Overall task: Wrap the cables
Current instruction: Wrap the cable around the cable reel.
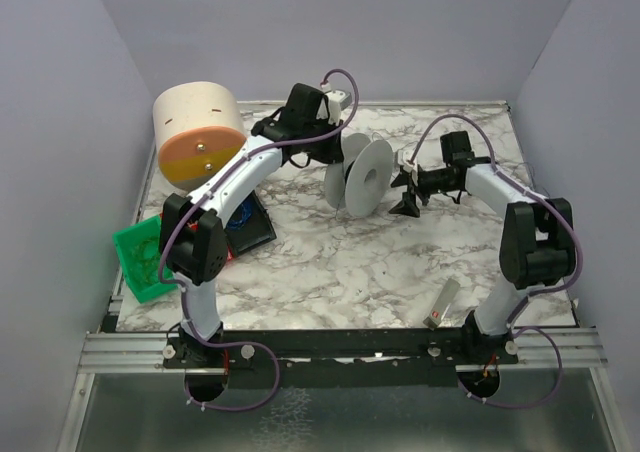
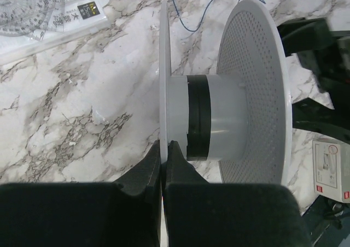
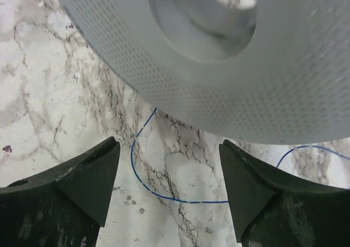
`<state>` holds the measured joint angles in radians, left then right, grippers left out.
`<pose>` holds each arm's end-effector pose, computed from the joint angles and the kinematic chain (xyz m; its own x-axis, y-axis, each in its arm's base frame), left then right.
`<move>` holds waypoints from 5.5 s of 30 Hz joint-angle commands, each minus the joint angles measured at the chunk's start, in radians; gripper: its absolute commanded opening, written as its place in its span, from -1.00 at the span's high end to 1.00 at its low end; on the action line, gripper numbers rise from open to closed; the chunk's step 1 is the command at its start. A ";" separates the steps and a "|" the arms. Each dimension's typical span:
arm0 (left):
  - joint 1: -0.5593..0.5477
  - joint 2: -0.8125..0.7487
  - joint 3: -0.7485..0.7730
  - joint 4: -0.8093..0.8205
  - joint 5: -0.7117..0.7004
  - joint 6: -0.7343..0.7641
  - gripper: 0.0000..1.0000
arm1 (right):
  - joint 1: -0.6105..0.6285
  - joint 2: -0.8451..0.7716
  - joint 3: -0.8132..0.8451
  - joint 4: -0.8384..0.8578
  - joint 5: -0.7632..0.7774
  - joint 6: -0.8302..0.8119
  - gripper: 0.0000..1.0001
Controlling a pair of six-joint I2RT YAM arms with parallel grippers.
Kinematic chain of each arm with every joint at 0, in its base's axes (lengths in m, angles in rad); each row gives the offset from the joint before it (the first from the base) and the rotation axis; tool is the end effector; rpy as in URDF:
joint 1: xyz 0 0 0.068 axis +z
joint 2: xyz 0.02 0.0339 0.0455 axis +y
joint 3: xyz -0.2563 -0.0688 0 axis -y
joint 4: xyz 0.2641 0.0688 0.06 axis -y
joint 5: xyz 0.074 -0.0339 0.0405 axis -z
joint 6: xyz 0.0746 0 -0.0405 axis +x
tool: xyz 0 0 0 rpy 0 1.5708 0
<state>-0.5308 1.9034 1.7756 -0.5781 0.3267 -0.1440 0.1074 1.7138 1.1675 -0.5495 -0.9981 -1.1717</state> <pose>0.4047 -0.2653 0.2878 -0.6527 0.2255 -0.7233 0.6026 0.7331 -0.3152 0.3569 0.1015 0.1795 0.0621 -0.4955 -0.8664 -0.9858 0.1055 -0.1310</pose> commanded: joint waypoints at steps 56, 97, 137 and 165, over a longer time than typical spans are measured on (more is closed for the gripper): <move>-0.134 -0.165 -0.146 0.104 -0.467 0.110 1.00 | -0.150 0.112 0.481 -0.056 -0.280 1.140 0.99; 0.052 -0.152 0.101 0.074 0.094 -0.138 1.00 | 0.189 -0.046 -0.176 0.703 -0.224 1.457 0.99; 0.075 -0.504 -0.291 0.027 -0.010 0.097 1.00 | -0.026 -0.354 -0.164 0.761 0.465 1.465 0.99; 0.086 -0.470 -0.267 0.084 -0.056 0.084 1.00 | 0.100 -0.128 0.018 0.651 -0.065 1.027 0.19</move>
<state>-0.4568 1.4757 1.4620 -0.5476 0.1326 -0.0605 0.2138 1.5661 1.1835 0.3626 -1.1458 0.3401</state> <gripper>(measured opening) 0.016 0.340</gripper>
